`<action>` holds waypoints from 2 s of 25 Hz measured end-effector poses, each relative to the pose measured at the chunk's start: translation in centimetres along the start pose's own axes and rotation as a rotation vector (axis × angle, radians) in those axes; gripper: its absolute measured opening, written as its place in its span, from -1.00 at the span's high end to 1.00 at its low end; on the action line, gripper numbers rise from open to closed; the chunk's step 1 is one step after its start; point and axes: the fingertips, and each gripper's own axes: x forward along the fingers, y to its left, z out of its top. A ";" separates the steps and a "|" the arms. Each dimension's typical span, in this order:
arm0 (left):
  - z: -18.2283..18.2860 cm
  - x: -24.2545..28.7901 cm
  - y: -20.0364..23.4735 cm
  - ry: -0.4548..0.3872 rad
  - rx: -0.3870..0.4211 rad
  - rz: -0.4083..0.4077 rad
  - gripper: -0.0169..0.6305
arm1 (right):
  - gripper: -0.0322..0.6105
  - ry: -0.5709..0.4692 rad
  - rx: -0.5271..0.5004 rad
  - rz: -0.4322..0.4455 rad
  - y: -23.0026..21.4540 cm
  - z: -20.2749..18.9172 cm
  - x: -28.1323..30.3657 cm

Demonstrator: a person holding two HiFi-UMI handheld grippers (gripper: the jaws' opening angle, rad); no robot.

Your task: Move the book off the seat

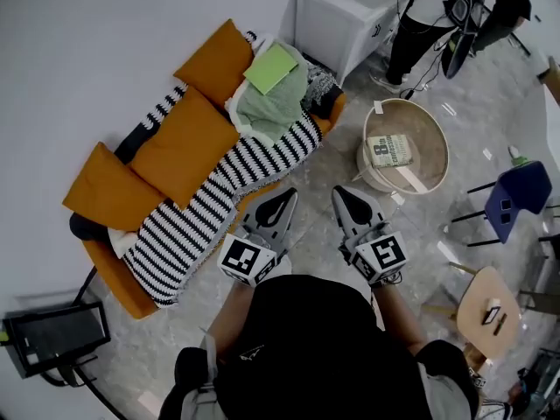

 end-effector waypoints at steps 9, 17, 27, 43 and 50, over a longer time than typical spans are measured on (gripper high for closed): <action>1.3 2.3 7.6 -0.014 0.011 -0.027 0.92 | 0.85 0.007 0.011 -0.014 -0.7 0.4 7.6; 0.8 4.9 10.7 0.020 0.003 -0.007 0.92 | 0.85 0.018 0.018 -0.002 -3.6 0.2 11.0; 1.3 14.2 15.9 0.034 0.030 0.144 0.92 | 0.85 0.039 -0.019 0.116 -13.6 0.8 18.0; 0.5 27.3 19.8 0.038 0.046 0.332 0.92 | 0.85 0.075 -0.055 0.288 -26.9 1.4 25.2; -0.5 28.7 25.4 0.075 0.036 0.363 0.92 | 0.85 0.138 -0.068 0.300 -29.2 1.3 30.3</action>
